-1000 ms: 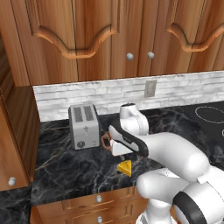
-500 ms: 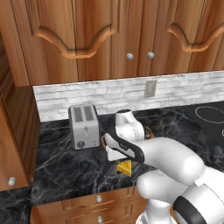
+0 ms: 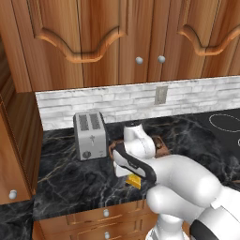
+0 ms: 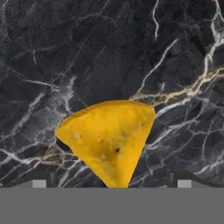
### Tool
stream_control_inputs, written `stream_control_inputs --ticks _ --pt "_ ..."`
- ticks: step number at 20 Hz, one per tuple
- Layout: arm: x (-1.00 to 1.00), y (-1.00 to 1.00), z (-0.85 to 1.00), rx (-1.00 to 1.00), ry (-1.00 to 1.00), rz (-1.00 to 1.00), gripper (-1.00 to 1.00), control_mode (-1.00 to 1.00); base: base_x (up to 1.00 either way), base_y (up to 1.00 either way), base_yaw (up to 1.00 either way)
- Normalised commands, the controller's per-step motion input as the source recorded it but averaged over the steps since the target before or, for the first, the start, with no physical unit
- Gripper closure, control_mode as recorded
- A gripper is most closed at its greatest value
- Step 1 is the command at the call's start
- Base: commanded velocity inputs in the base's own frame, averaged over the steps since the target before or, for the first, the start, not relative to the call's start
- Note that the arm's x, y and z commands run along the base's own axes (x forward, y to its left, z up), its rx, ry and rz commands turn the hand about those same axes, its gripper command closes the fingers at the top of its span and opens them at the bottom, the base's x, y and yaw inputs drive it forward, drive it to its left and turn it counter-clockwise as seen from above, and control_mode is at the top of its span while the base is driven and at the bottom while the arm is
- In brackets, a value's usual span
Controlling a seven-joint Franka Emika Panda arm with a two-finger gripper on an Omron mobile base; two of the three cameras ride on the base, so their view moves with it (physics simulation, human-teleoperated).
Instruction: Retrieve the reheated potato from the microwave, then place the potato, cheese, and condiment on the cutting board.
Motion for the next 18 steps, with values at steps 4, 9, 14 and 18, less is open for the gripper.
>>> stream_control_inputs --ticks 4,9,14,18 --pt "-0.05 0.0 -0.2 0.0 -0.1 0.0 -1.0 -1.0 0.0 0.0 0.0" --pt "0.0 -0.01 -0.2 0.0 -0.1 0.0 -1.0 -1.0 0.0 0.0 0.0" --pt "0.04 0.0 -0.14 0.0 -0.07 0.0 -1.0 -1.0 0.0 0.0 0.0" --pt "0.03 0.0 -0.11 0.0 -0.02 0.0 -1.0 -1.0 0.0 0.0 0.0"
